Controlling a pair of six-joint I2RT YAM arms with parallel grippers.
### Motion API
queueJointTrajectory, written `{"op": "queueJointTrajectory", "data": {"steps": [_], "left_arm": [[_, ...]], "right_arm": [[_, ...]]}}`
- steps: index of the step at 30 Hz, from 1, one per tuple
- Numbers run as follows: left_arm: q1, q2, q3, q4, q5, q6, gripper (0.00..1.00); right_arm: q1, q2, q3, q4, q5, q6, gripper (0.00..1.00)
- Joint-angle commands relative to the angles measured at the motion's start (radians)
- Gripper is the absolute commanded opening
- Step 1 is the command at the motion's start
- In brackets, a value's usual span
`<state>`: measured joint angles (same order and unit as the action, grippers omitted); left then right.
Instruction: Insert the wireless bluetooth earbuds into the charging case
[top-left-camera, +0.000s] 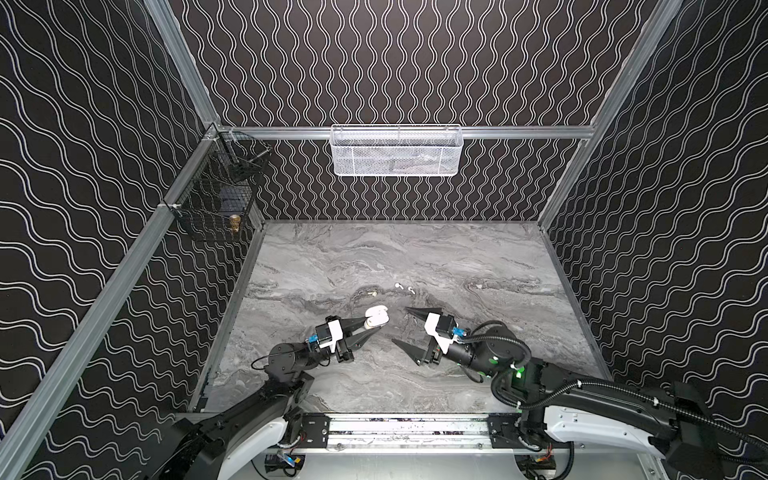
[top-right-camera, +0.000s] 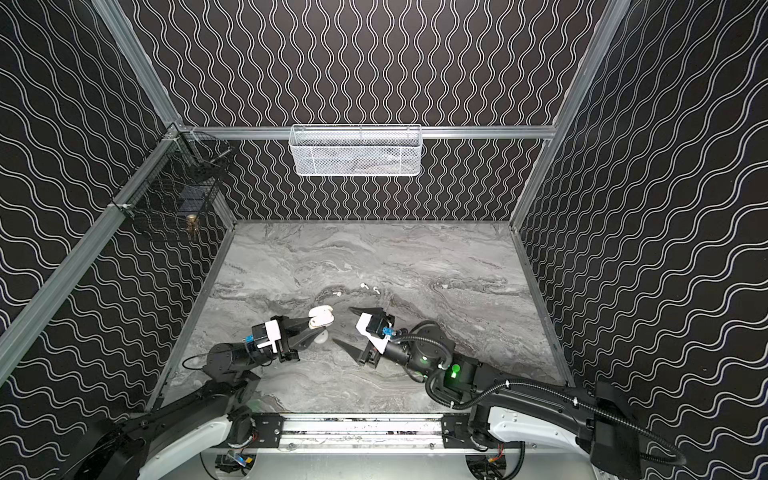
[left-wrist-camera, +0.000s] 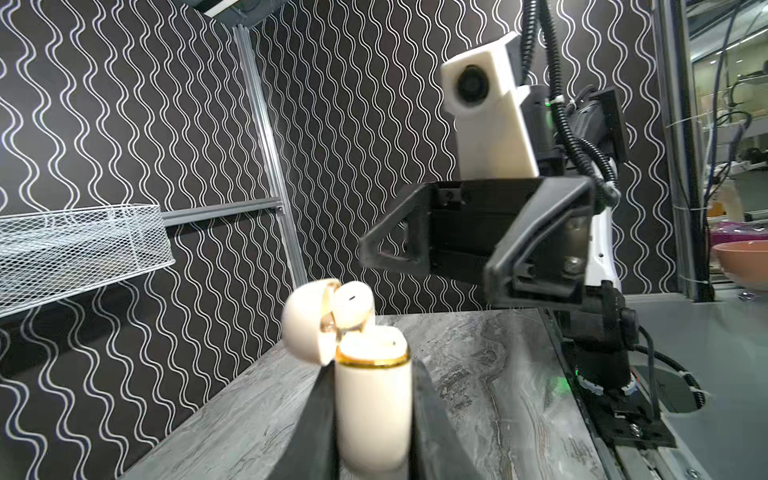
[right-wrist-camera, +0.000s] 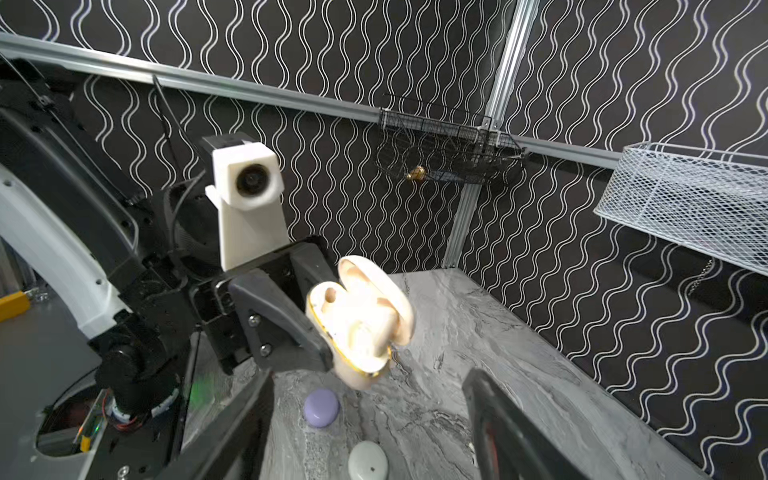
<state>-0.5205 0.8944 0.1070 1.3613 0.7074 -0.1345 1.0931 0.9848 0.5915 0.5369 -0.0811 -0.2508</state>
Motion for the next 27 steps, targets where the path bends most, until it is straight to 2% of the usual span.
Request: {"op": "queueJointTrajectory", "data": {"steps": [1, 4, 7, 9, 14, 19, 27], "left_arm": [[-0.005, 0.006, 0.010, 0.036, 0.038, -0.017, 0.00], [-0.008, -0.003, 0.017, 0.007, 0.041, -0.006, 0.00], [-0.010, -0.009, 0.016, -0.005, 0.033, -0.001, 0.00], [-0.011, -0.018, 0.014, -0.013, 0.023, 0.003, 0.00], [-0.011, -0.031, 0.017, -0.037, 0.023, 0.010, 0.00], [-0.012, -0.029, 0.017, -0.045, 0.015, 0.011, 0.00], [-0.011, -0.023, 0.017, -0.036, 0.009, 0.007, 0.00]], "right_arm": [[-0.022, 0.039, 0.049, -0.063, -0.164, -0.043, 0.75], [-0.021, 0.079, 0.079, -0.073, -0.206, -0.052, 0.73], [-0.022, 0.106, 0.097, -0.071, -0.230, -0.051, 0.63], [-0.022, 0.113, 0.100, -0.071, -0.235, -0.050, 0.59], [-0.022, 0.098, 0.080, -0.051, -0.220, -0.051, 0.59], [-0.022, 0.019, 0.043, -0.055, -0.175, -0.062, 0.66], [-0.020, -0.023, 0.034, -0.081, -0.297, -0.061, 0.67]]}}
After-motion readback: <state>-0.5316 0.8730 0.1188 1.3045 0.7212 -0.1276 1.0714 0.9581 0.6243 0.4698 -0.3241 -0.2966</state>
